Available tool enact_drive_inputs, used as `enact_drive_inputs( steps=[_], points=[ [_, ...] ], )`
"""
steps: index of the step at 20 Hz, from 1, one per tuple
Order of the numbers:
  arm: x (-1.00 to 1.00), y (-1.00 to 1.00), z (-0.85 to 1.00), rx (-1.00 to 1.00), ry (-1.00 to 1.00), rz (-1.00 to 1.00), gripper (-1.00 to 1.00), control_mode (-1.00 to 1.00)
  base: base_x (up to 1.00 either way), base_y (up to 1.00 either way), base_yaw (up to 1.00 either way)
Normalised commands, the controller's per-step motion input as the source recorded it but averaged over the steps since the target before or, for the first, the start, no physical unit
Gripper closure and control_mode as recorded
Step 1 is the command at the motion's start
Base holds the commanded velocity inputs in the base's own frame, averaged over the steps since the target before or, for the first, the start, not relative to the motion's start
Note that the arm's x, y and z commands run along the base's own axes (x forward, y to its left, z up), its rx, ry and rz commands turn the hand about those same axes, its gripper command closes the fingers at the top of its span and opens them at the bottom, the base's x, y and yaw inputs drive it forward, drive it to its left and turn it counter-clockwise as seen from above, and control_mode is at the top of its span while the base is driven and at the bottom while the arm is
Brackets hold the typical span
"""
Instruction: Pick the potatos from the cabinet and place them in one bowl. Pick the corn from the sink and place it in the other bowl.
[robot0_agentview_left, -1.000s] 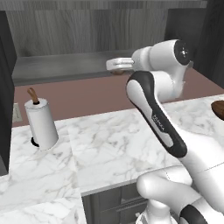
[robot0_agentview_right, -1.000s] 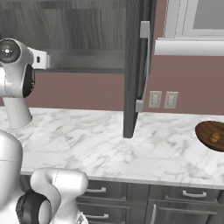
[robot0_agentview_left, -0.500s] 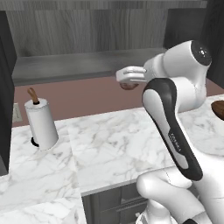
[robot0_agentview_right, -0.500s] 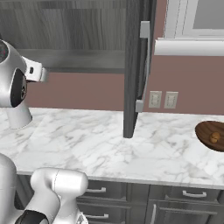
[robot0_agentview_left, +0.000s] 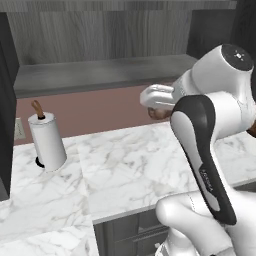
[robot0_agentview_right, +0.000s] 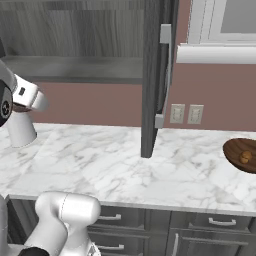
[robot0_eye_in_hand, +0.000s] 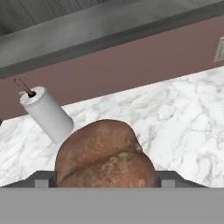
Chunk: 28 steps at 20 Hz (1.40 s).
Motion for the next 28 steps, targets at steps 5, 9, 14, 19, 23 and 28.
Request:
enact_drive_inputs(
  steps=[5, 9, 14, 19, 23, 28],
  points=[
    [-0.62, -0.11, -0.61, 0.00, 0.06, 0.00, 1.00, -1.00, 0.00, 0.00, 0.00],
    [-0.29, -0.34, -0.43, 0.00, 0.16, 0.00, 1.00, -1.00, 0.00, 0.00, 0.00],
    [-0.09, -0.25, -0.19, 0.00, 0.17, 0.00, 1.00, -1.00, 0.00, 0.00, 0.00],
    [0.00, 0.00, 0.00, 0.00, 0.03, 0.00, 1.00, -1.00, 0.00, 0.00, 0.00],
    [0.00, 0.00, 0.00, 0.00, 0.00, 0.00, 1.00, -1.00, 0.00, 0.00, 0.00],
    [0.00, 0.00, 0.00, 0.00, 0.00, 0.00, 1.00, 1.00, 0.00, 0.00, 0.00]
  ],
)
